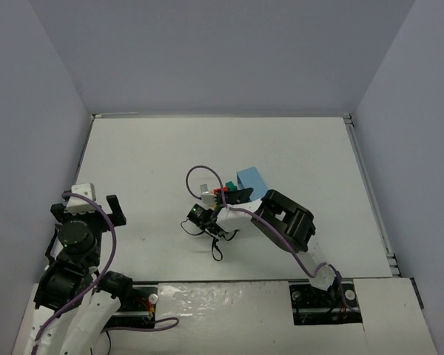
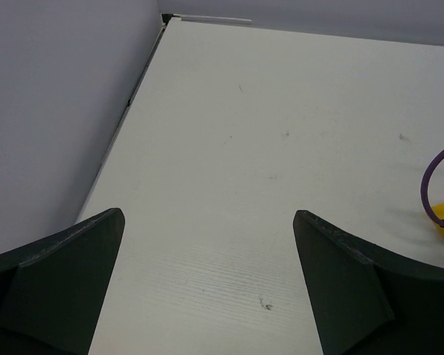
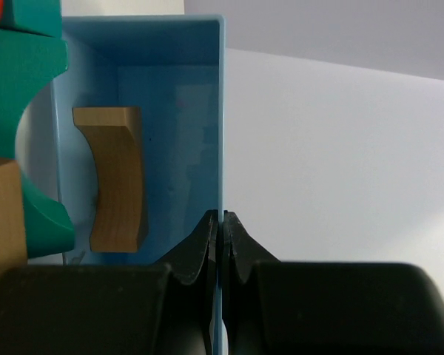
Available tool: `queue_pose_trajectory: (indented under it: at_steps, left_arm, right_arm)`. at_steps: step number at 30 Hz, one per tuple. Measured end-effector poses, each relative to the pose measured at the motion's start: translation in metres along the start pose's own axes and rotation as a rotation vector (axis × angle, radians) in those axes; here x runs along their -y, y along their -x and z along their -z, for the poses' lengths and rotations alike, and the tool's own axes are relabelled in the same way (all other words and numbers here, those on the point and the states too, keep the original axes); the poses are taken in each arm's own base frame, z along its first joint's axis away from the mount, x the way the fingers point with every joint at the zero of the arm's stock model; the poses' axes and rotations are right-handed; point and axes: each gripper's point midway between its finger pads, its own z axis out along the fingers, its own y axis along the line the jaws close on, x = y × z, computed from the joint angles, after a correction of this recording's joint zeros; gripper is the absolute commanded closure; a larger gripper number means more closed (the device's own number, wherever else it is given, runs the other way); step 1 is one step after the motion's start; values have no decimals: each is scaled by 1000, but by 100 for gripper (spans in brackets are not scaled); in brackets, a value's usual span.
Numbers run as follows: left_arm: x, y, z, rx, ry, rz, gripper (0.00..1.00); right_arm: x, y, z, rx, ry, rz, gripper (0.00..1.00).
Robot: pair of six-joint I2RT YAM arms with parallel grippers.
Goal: Build the wood block tower
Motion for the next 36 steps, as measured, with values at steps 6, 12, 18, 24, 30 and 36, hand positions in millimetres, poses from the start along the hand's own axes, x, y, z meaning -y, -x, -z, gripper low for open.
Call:
queue_pose_trajectory:
  at_steps: [6,12,18,24,30,36]
  left_arm:
    - [0,0,0,2,0,1,3]
    - [0,0,0,2,0,2,3]
    - [0,0,0,2,-3,2,3]
    - [0,0,0,2,-4,2,3]
    - [-1,1,1,5,-1,5,3]
    - [-1,2,2,13,-1,10,3]
  right_arm:
    - [5,-14,0,-1,2,0,100]
    - [11,-15,-6,-20,1,-19,100]
    - [12,-15,-7,-22,1,-22,100]
    - [14,-13,-7,-24,2,-27,100]
    - [14,-14,-7,-21,2,-27,100]
    - [15,-21,-18,-59,5,-5,100]
